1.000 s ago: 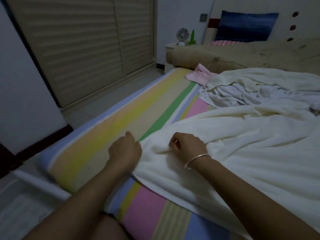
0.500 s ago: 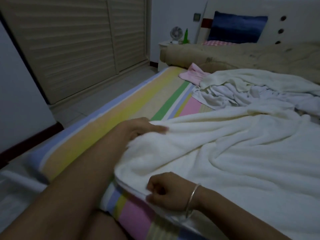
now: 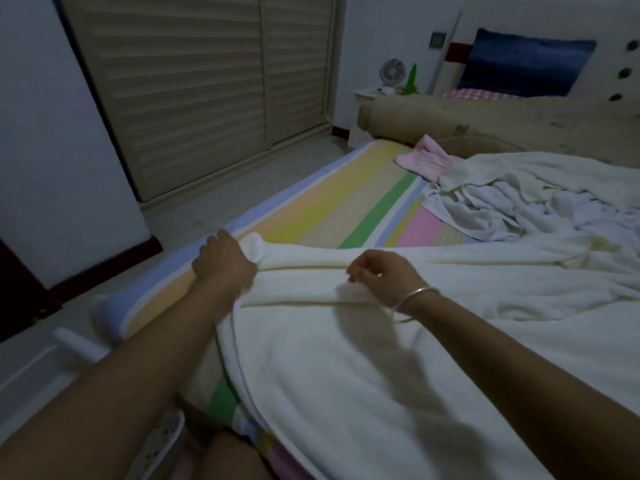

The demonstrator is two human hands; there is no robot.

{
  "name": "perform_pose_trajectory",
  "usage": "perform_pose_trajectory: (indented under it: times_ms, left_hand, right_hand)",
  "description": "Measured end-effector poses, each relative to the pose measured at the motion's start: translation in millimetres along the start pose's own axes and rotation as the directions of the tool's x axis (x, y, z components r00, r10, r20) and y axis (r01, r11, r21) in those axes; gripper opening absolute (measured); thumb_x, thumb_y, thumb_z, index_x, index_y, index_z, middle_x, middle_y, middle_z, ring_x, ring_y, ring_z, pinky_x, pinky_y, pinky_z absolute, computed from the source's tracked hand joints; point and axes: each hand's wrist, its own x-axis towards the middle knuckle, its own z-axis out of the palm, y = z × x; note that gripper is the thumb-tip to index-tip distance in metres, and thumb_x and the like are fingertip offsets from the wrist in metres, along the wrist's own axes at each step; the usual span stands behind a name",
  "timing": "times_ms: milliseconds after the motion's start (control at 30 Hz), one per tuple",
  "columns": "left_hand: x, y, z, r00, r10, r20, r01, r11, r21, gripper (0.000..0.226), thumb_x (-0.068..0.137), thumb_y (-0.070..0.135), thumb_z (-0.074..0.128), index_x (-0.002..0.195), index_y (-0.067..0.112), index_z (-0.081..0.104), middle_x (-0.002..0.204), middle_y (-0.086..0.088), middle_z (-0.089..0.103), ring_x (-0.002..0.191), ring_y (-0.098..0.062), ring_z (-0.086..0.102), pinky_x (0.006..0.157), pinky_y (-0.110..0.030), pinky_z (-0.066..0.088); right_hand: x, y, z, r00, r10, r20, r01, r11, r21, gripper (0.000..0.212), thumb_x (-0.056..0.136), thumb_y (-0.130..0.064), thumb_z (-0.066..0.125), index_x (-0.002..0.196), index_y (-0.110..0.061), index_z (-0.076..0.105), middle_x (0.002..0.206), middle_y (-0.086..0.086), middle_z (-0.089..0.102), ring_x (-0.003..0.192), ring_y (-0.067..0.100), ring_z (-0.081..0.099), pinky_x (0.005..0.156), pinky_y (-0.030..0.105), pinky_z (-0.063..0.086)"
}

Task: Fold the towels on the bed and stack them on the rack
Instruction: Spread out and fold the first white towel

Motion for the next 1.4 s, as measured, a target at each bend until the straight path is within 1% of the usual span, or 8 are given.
perform_pose_trajectory:
  times_ms: [133,300,467,700,867,1067,1233,1400]
  left_hand:
    - [14.7,30.5,-2.1,0.992,0.126,-0.015,-0.126,0.992,0.007,0.059,0.081,0.035,0.060,0.131,0.009,0.043,0.132,-0.014,0.050,0.121,-0.034,0.049,0.095,-0.041,0.044]
    - [36.5,38.6,2.5,0.942,0.207,0.263,-0.282,0.914,0.291,0.046,0.086,0.018,0.060,0.128,0.010,0.045,0.130,-0.014,0.041,0.115,-0.033,0.048,0.082,-0.037,0.041]
    - [37.9,21.3,8.3,0.948,0.298,0.111,-0.315,0.835,0.451,0.035,0.088,0.006,0.052,0.122,0.009,0.045,0.120,-0.014,0.045,0.105,-0.030,0.052,0.077,-0.035,0.041]
    - [28.5,-16.9,-6.9,0.931,0.356,-0.078,-0.268,0.813,0.516,0.035,0.083,0.001,0.058,0.115,0.013,0.049,0.112,-0.007,0.050,0.101,-0.024,0.051,0.062,-0.031,0.028]
    - [30.1,-62.0,-26.7,0.914,0.334,-0.231,-0.240,0.902,0.358,0.024,0.073,-0.012,0.055,0.091,0.005,0.055,0.089,-0.015,0.056,0.080,-0.032,0.056,0.053,-0.032,0.027]
    - [20.8,-112.4,-19.5,0.994,0.094,-0.048,-0.066,0.910,0.408,0.020,0.092,0.006,0.046,0.110,0.014,0.046,0.112,-0.006,0.057,0.102,-0.022,0.058,0.075,-0.029,0.044]
    - [26.4,-136.5,-27.0,0.995,0.100,-0.021,-0.087,0.937,0.339,0.027,0.089,0.004,0.049,0.113,0.013,0.040,0.108,-0.006,0.053,0.095,-0.021,0.055,0.067,-0.026,0.036]
    - [31.4,-152.3,-25.9,0.996,0.051,0.067,-0.070,0.944,0.322,0.036,0.086,0.008,0.055,0.118,0.013,0.039,0.110,-0.007,0.048,0.090,-0.019,0.048,0.067,-0.028,0.036]
  right_hand:
    - [69.1,19.2,-3.6,0.992,0.048,-0.114,-0.071,0.976,-0.205,0.021,0.093,-0.025,0.054,0.102,-0.018,0.072,0.108,0.004,0.071,0.103,0.024,0.063,0.087,0.030,0.046]
    - [122.2,48.6,2.4,0.961,0.198,0.194,-0.068,0.846,-0.529,0.039,0.099,-0.015,0.041,0.136,-0.018,0.052,0.141,0.008,0.051,0.128,0.026,0.047,0.103,0.030,0.036]
    - [123.7,52.5,-6.4,0.881,0.290,0.373,0.048,0.731,-0.681,0.042,0.085,-0.016,0.057,0.127,-0.016,0.056,0.126,0.005,0.060,0.114,0.023,0.057,0.094,0.029,0.047]
    - [127.0,23.1,-0.1,0.948,0.280,0.149,0.087,0.222,-0.971,0.032,0.093,-0.017,0.047,0.123,-0.016,0.058,0.126,0.003,0.059,0.117,0.023,0.056,0.091,0.032,0.043]
    - [167.9,-8.4,15.6,1.000,0.007,-0.026,-0.026,0.479,-0.877,0.035,0.096,-0.007,0.038,0.120,-0.010,0.063,0.120,0.012,0.063,0.113,0.033,0.059,0.088,0.037,0.047]
    - [248.1,-77.2,72.0,0.959,-0.221,-0.178,0.044,0.735,-0.677,0.031,0.096,-0.003,0.036,0.118,-0.001,0.058,0.117,0.022,0.060,0.107,0.041,0.058,0.084,0.041,0.047]
    - [296.1,-87.7,126.6,0.961,-0.135,-0.240,-0.024,0.828,-0.561,0.033,0.094,0.000,0.038,0.116,0.003,0.062,0.118,0.023,0.059,0.111,0.041,0.057,0.090,0.042,0.046]
    - [289.4,-50.5,174.0,0.996,-0.091,-0.003,0.081,0.893,-0.442,0.034,0.095,-0.011,0.044,0.127,-0.008,0.056,0.129,0.022,0.053,0.117,0.038,0.052,0.097,0.038,0.040]
